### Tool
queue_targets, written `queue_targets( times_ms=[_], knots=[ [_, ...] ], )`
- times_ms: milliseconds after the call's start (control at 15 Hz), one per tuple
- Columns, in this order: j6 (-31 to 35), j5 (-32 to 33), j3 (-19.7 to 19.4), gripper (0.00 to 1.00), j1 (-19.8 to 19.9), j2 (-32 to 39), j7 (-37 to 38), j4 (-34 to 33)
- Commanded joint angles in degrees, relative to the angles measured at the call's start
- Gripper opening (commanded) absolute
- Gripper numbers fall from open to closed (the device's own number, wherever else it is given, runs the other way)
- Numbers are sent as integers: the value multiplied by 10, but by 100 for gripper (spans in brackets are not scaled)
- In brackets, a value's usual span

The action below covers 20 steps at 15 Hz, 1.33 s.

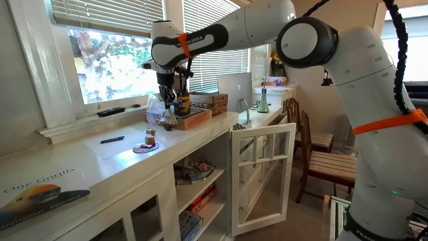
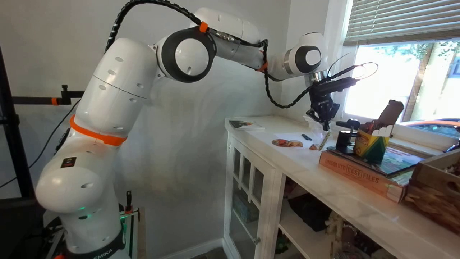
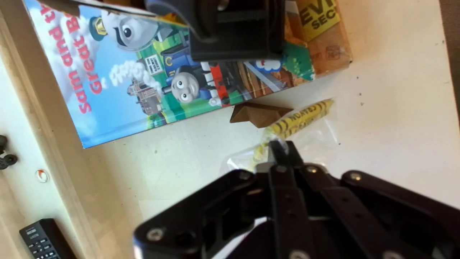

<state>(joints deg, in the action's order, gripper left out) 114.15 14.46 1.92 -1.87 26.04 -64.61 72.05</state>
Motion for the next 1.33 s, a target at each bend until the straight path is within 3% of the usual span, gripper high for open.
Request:
queue_targets(
  times_ms=[0,467,1267],
  knots=[
    [-1,9,2,0,0,1,-2,-8],
    [-24,104,4,0,-43,32,-137,-94],
    [30,260,-5,0,-90,98,-347,-141]
  ],
)
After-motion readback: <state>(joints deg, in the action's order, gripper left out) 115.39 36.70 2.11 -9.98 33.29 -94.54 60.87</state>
